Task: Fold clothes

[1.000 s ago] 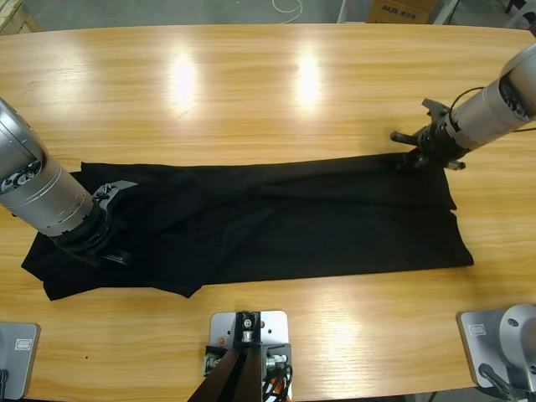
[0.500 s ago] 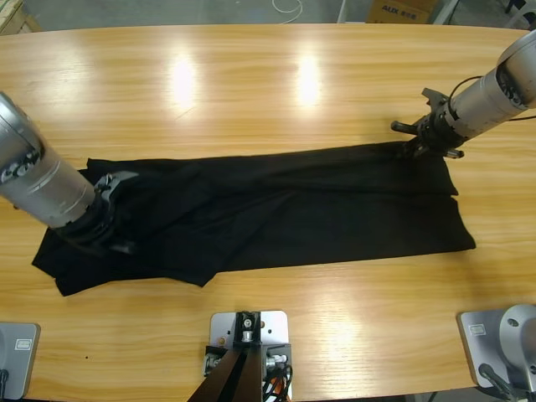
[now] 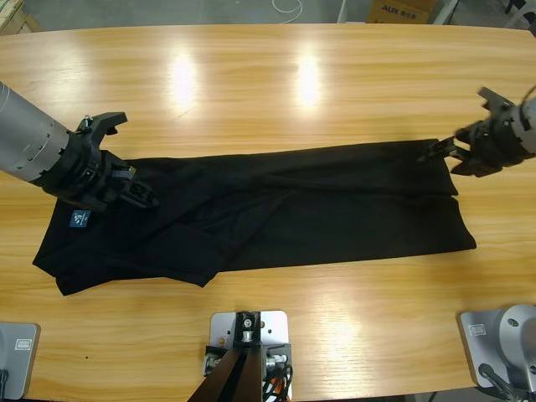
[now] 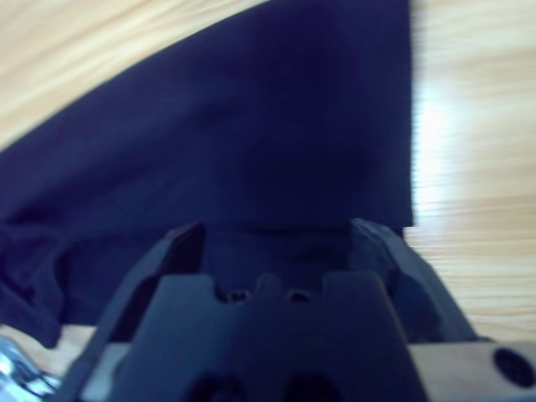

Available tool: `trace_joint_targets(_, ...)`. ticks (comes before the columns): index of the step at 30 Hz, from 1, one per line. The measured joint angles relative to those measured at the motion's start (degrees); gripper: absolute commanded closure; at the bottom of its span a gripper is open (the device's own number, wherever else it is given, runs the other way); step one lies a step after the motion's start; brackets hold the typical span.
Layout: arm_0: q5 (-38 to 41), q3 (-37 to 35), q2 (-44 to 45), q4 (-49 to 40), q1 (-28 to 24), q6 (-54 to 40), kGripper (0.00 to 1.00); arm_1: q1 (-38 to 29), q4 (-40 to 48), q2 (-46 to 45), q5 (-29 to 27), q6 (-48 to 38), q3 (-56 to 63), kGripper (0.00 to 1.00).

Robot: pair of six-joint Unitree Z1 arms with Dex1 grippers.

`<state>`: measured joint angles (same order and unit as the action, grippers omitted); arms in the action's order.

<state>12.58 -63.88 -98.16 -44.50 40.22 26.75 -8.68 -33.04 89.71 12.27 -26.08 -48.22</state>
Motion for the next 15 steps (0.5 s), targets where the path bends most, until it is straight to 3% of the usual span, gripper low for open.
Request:
trace_joint_targets(6, 0.0, 0.59, 2.71, -3.47, -1.73, -0.03, 0.096, 3.58, 12.56, -0.22, 1.77, -4.82, 10.77, 0.0)
trace_joint_targets(15, 0.16, 0.89, 3.83, -4.8, -2.6, -0.59, 0.096, 10.21, 14.39, -2.89, 2.78, -6.49, 15.82, 0.019)
